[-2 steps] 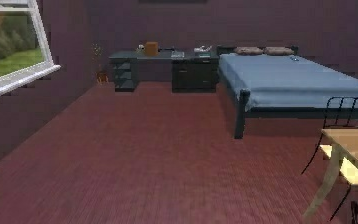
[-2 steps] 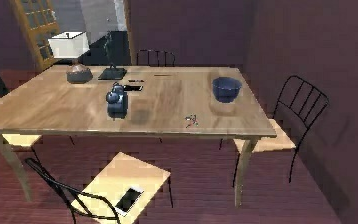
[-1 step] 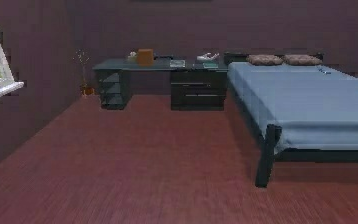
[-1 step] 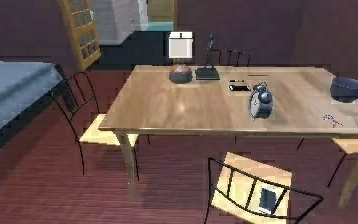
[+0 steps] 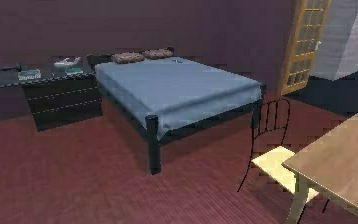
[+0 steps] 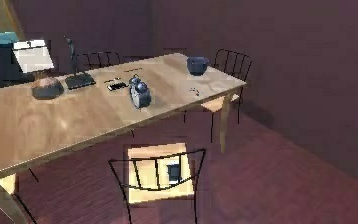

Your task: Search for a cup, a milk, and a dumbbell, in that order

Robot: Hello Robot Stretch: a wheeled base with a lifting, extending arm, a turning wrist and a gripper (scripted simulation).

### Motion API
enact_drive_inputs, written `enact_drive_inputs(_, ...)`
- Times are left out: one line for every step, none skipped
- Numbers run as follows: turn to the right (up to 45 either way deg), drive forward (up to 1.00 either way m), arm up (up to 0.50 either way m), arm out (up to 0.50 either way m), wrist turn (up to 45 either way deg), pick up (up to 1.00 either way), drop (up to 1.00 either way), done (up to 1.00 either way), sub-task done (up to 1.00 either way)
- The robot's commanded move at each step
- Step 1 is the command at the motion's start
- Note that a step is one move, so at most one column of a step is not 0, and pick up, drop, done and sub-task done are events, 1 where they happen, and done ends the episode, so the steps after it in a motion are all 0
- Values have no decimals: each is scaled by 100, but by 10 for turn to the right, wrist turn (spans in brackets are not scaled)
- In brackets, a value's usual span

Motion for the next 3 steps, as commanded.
enact_drive_inputs(0, 80, 0, 0, 0, 0, 0, 0, 0)
enact_drive_inputs(180, 0, 0, 0, 0, 0, 0, 0, 0)
enact_drive_inputs(0, 80, 0, 0, 0, 0, 0, 0, 0)
